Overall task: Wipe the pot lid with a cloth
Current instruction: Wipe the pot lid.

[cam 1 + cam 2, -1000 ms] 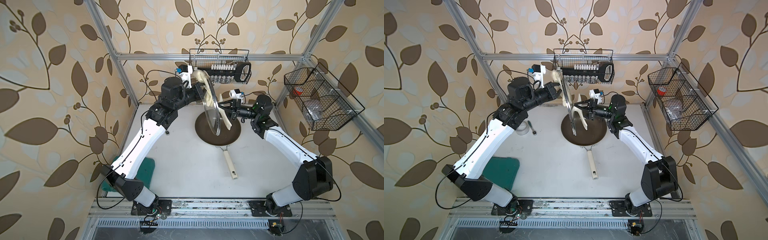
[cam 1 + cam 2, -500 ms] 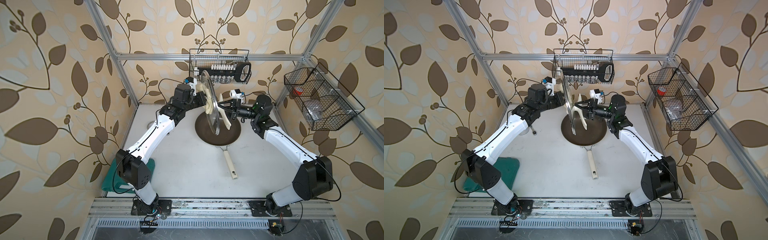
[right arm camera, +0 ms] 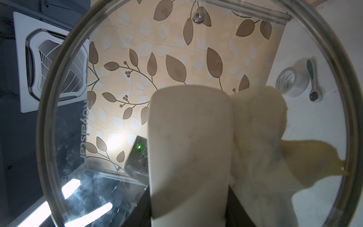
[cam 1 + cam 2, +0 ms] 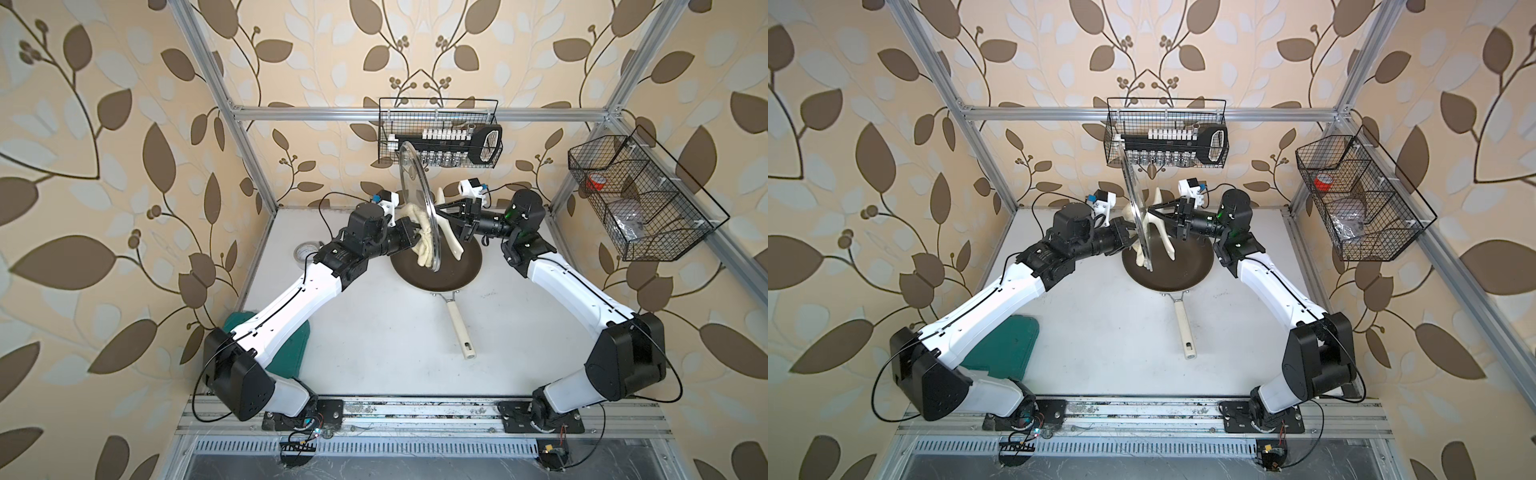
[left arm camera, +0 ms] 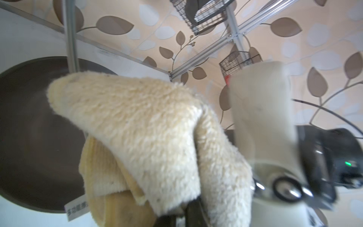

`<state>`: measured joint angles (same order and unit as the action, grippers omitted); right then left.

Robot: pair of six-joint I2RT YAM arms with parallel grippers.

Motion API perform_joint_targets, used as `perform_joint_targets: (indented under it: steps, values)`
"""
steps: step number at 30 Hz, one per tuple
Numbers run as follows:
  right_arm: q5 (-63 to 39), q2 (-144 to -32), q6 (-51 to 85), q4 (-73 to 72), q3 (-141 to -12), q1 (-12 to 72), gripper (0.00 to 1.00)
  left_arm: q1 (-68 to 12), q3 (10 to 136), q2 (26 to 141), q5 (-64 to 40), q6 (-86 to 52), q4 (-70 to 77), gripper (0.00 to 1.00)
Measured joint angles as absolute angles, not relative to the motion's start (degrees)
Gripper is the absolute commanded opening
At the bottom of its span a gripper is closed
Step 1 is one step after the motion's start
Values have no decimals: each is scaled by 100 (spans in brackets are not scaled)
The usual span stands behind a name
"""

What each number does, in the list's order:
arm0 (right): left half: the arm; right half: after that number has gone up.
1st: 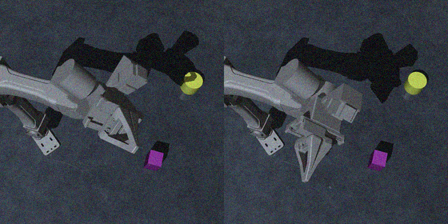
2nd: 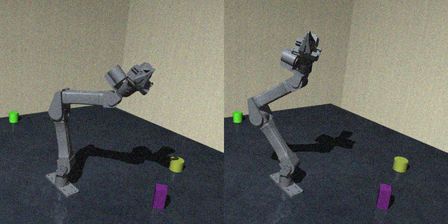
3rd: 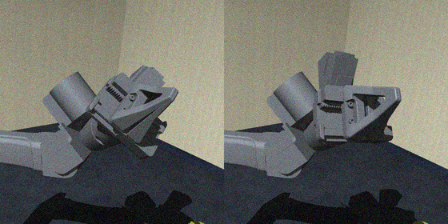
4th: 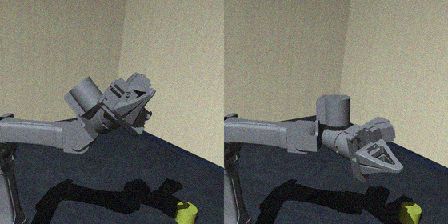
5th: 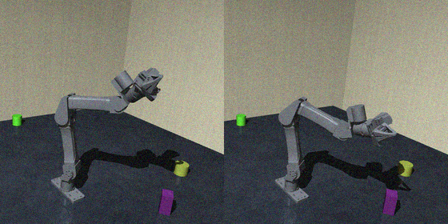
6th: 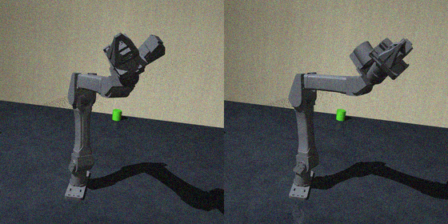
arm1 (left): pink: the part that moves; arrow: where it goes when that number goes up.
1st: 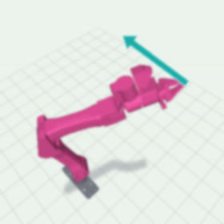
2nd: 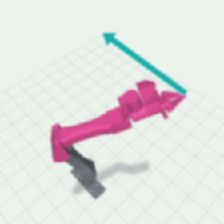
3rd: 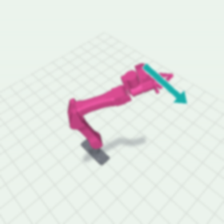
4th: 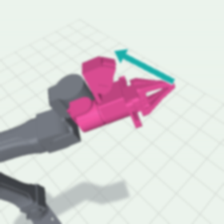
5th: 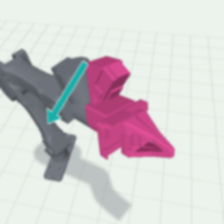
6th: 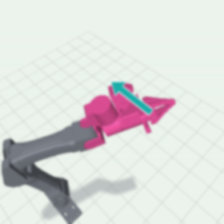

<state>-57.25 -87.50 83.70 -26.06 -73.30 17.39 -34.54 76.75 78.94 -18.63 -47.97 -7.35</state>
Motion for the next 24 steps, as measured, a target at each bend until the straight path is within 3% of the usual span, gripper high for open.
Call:
perform_joint_targets:
  steps: [10, 17, 24]
  values:
    - [-5749, -8750, 8340, -2609, -7330, 1855, 0, -3653, 8226, 7242, -1406, -4372, -1083, 0]
    - [-5789, -8750, 8333, -2617, -7330, 1962, 0, -3070, 9751, 7937, -1192, -3612, -1406, 0]
    - [-5686, -8750, 8340, -2611, -7330, 1953, 0, -2650, 10095, 9035, -1122, -3450, -1361, 0]
